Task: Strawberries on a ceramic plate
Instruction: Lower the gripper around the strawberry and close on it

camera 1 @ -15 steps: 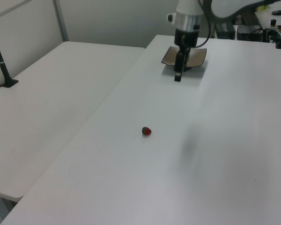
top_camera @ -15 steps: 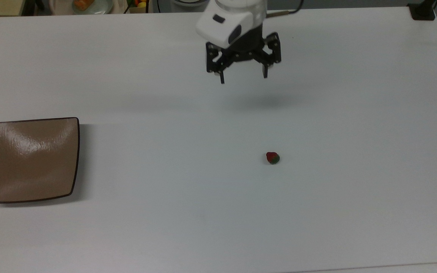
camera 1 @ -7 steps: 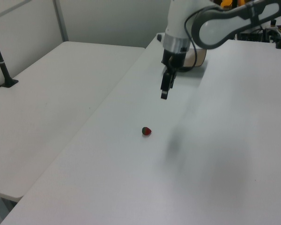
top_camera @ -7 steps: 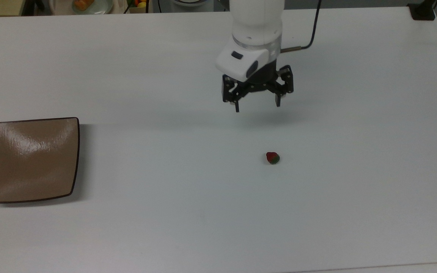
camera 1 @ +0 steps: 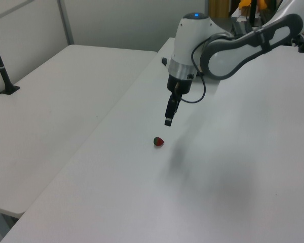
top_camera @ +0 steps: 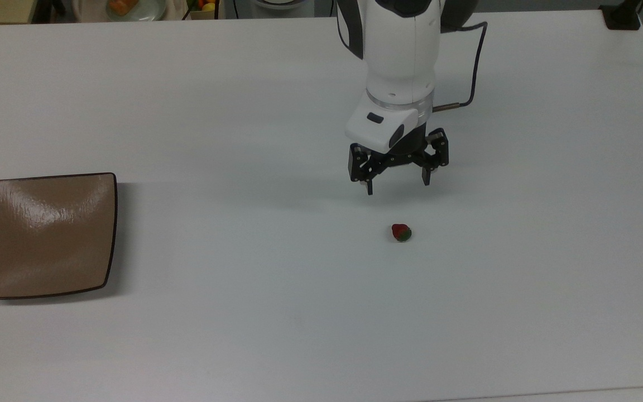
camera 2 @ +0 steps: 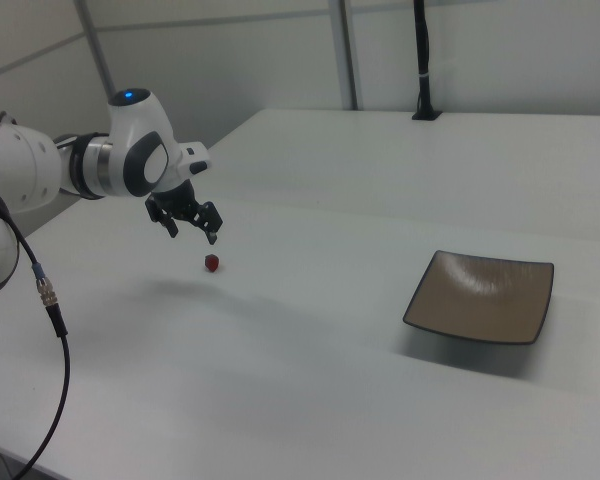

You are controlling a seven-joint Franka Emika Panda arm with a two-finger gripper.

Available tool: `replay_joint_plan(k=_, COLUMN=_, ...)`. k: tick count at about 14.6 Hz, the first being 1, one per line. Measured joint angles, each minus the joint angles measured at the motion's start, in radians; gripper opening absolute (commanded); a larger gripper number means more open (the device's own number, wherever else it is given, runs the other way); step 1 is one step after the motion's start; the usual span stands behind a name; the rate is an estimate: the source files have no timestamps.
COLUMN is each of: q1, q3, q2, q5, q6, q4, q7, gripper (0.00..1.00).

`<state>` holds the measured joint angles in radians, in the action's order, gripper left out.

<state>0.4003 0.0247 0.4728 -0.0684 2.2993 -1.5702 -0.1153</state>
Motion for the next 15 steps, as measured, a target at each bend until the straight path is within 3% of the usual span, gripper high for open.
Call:
replay_joint_plan(k=9, q1=0.006, q3=0.001, q2=0.118, q5=0.05, q6=0.223, q4=0.001, q7=0.0, gripper=1.0)
replay_joint_plan(k=15, q1=0.007, q3=0.001, q2=0.162, q5=0.061, q6=0.285, q4=0.003, q7=0.0, gripper=1.0)
